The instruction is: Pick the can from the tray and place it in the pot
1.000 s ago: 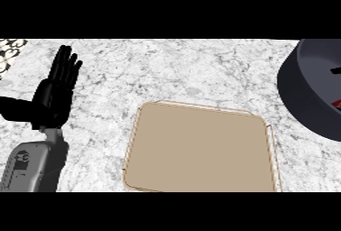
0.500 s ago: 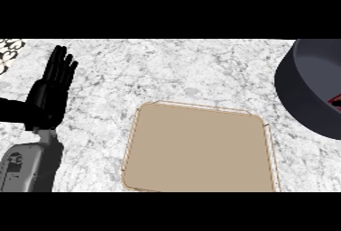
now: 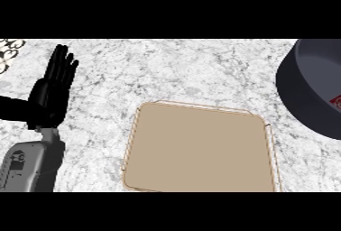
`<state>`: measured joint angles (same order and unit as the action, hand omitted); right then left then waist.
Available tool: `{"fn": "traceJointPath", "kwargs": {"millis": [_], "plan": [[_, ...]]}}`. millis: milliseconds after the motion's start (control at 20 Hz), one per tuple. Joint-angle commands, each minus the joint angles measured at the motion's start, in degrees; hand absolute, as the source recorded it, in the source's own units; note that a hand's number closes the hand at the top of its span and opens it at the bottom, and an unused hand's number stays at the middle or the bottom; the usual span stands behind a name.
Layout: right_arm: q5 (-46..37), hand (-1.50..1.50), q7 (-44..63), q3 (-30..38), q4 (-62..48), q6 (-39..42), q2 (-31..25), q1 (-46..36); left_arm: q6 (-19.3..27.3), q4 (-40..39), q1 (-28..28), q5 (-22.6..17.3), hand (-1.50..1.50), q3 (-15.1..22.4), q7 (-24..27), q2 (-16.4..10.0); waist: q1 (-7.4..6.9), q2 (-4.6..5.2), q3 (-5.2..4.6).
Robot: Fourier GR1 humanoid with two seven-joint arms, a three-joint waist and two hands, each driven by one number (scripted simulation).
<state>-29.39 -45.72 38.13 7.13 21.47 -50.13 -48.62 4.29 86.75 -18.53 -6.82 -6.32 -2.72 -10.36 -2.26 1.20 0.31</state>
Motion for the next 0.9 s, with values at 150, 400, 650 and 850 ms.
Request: {"fn": "traceJointPath", "kwargs": {"millis": [150, 400, 650, 850], "plan": [[5.34, -1.5, -0.93, 4.95, -1.11, 9.09, -5.85, 2.31, -0.77, 0.35, -0.19, -0.67, 0.0, -0.24, 0.65, -0.09, -0.7, 0.56, 0.27], [7.29, -1.5, -1.64, 6.51, -0.4, 11.2, -7.56, 4.95, 0.22, 0.76, -0.93, -0.32, 0.0, 0.11, -0.74, 0.4, -0.28, 0.52, 0.43], [8.51, -1.5, 1.75, 7.51, 0.01, 10.71, -9.2, 5.22, -0.03, 1.23, 0.58, 0.26, 0.0, 1.49, 0.54, 1.54, -1.22, 0.89, 0.52], [9.73, -1.5, 1.66, 8.48, 0.7, 12.13, -10.96, 6.5, 0.16, 0.63, -0.09, -0.23, 0.0, 0.34, 0.93, 1.18, -0.71, 1.06, 0.62]]}}
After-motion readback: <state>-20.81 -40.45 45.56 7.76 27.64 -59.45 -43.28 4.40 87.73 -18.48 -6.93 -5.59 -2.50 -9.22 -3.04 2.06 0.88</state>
